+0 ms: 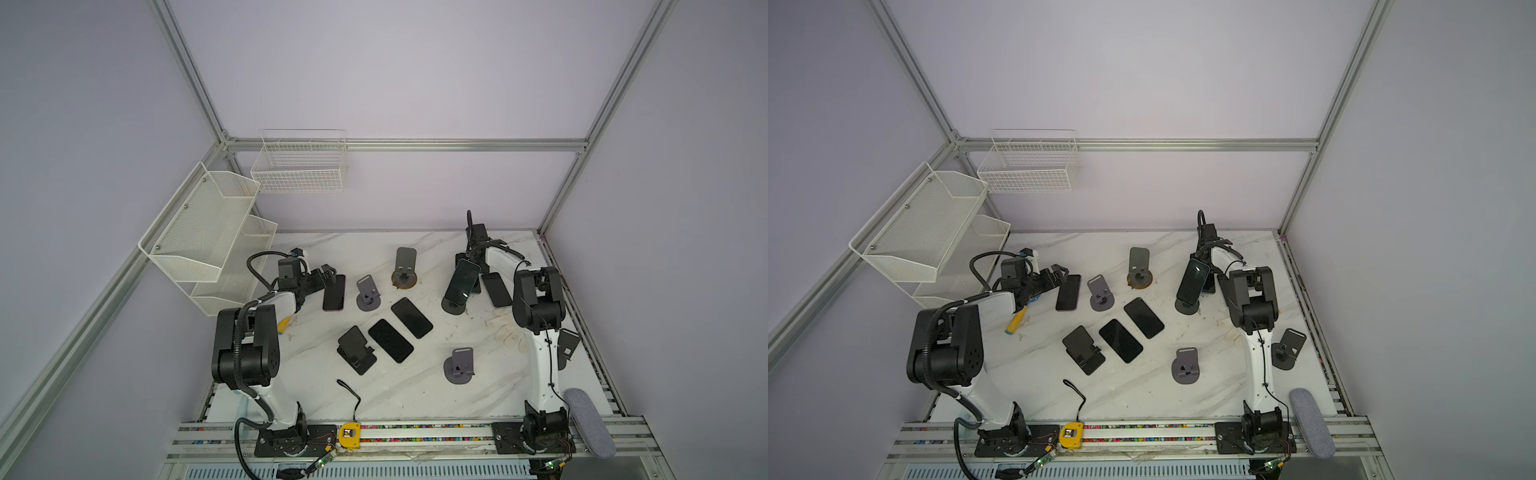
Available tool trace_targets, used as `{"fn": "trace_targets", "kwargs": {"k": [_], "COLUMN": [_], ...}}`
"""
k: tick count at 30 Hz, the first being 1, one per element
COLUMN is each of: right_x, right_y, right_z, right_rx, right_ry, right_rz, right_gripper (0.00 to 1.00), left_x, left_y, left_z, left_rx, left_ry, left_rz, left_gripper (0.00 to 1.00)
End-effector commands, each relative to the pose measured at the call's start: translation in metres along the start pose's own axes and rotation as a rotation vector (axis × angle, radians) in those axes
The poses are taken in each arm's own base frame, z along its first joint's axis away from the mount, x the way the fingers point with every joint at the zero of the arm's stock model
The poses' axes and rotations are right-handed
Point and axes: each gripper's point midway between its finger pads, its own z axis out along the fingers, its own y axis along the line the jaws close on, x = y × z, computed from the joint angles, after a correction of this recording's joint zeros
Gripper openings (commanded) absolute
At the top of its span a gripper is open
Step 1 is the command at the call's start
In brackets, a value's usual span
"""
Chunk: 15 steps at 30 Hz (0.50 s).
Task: Remove the phone from the phone stand
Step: Place the phone at the top-right of the table.
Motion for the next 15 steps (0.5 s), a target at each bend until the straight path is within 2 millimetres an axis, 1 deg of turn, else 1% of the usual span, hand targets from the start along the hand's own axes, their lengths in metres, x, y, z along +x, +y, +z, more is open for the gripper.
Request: {"fn": "trace_targets", "kwargs": {"k": [1,4,15], "right_x": [0.0308,0.0347,0.0297], "right_y": [-0.0106,-0.0104,-0.0128], "right_z": [0.0132,0.0151,0.0159], "right_rx": [0.056,0.054,0.069], "right_ry": [0.094,0.1,0.083], "right_rz": [-0.024,-0.025,-0.018], "right_gripper": [0.65,0.66,0.72], "left_x": [0.0002,0.0023,-0.0001], "left_y": [0.0014,0.002,0.0036], "left_z": [-0.0058,-0.0056,-0.008], "left_rx": [0.015,0.016,0.012], "left_ry": [-0.022,-0.016,-0.028], "left_rz": [-0.009,-0.013,-0.012], "left_gripper": [1.0,1.0,1.0]}}
